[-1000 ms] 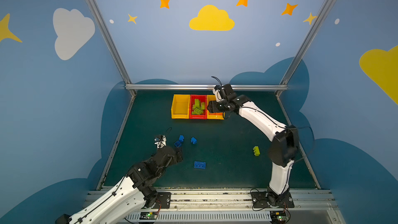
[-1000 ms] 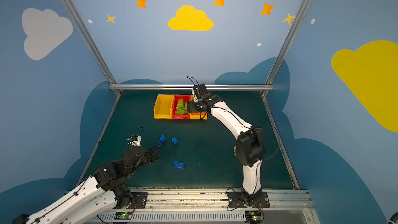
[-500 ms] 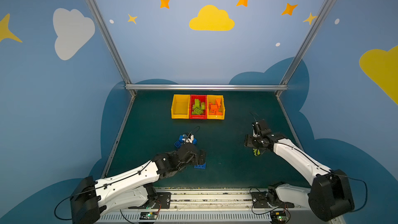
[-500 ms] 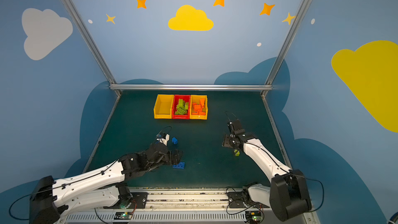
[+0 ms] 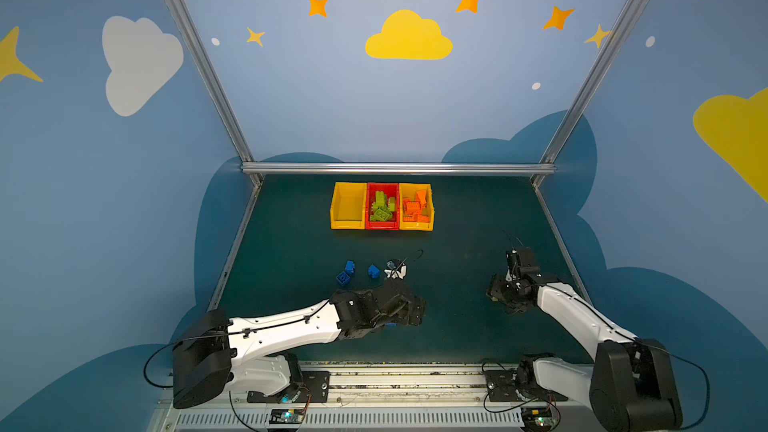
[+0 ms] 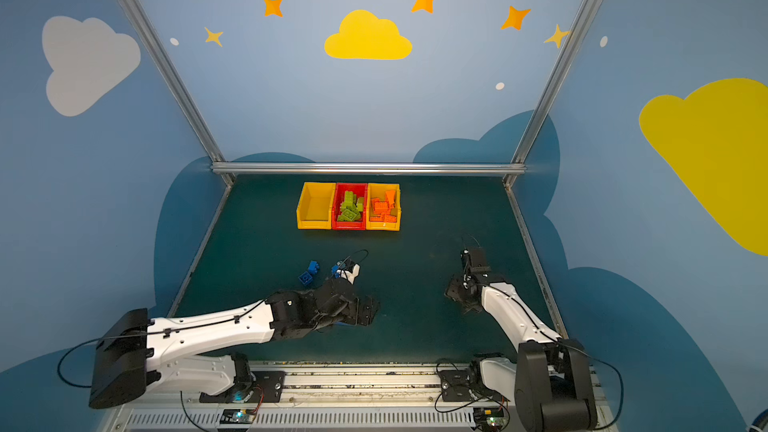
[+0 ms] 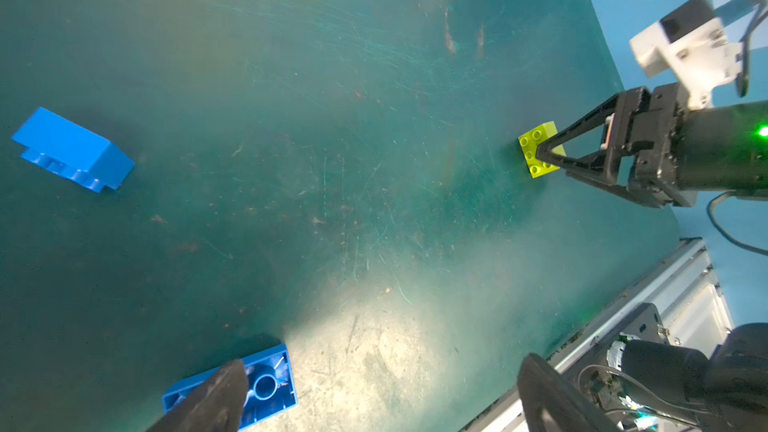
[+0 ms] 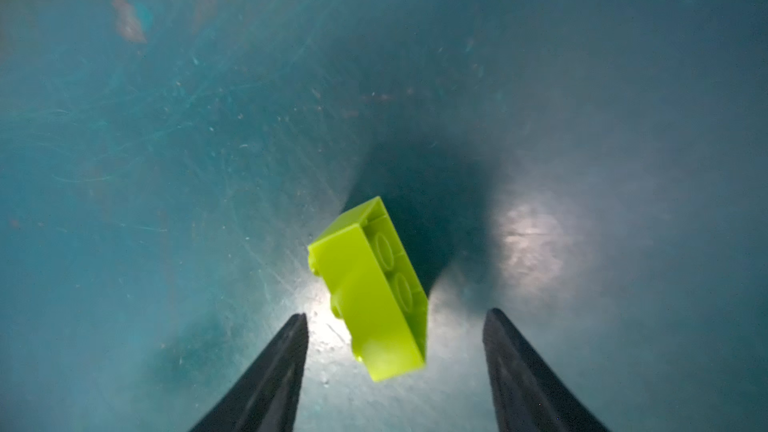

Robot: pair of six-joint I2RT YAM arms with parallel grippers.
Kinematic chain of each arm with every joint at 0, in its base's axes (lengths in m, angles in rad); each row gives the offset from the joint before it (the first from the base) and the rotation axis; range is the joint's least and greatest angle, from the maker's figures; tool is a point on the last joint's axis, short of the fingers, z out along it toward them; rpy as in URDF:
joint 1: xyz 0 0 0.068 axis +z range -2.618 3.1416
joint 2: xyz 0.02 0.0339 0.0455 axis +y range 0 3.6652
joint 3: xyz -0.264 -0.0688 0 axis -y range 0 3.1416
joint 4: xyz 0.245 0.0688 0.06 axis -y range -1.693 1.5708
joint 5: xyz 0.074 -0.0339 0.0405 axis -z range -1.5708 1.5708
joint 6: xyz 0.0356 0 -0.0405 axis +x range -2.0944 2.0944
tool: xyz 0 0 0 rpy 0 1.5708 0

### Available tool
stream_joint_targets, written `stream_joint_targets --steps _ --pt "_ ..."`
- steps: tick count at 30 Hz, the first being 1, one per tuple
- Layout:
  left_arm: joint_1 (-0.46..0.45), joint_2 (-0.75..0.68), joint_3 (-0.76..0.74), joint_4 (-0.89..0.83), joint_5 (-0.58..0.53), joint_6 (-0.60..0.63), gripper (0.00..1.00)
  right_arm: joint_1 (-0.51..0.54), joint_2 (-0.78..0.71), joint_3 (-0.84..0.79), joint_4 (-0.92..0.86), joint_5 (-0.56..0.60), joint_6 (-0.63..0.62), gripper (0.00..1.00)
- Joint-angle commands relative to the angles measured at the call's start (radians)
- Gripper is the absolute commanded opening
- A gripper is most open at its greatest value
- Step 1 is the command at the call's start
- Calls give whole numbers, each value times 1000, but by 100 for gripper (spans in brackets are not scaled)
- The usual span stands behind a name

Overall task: Sort the legos into containers by color
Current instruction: 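Move the right gripper to the lime-green 2x4 brick and grasp it, then carry the lime-green 2x4 brick into the red bin with the right gripper, release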

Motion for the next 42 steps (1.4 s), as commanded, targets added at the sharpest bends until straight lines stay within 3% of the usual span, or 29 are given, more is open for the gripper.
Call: stream_joint_targets --steps 1,4,9,15,18,23,30,35,42 --pt "-2 -19 18 -40 -43 -6 100 -4 44 36 26 -54 -19 63" --pt "-1 -32 10 -56 -66 -11 100 -4 92 62 26 -70 -32 61" --pt "-1 -48 -5 -72 -95 -22 100 -4 154 87 21 -90 -51 49" --pt "2 -57 -9 -101 -133 -32 100 -2 201 139 17 -101 -61 28" --pt "7 -60 -9 -115 -143 -29 100 2 220 167 -1 -107 -74 13" --pt "13 -82 -22 -128 -159 -26 100 44 188 227 -28 -157 -68 10" --pt "55 -167 -99 -143 -195 -62 100 167 208 425 25 -348 3 12" --pt "117 -298 -193 -148 -215 -98 100 259 372 667 75 -397 40 13" --pt "222 -555 -328 -188 -260 -147 100 356 770 1174 -13 -437 2 13"
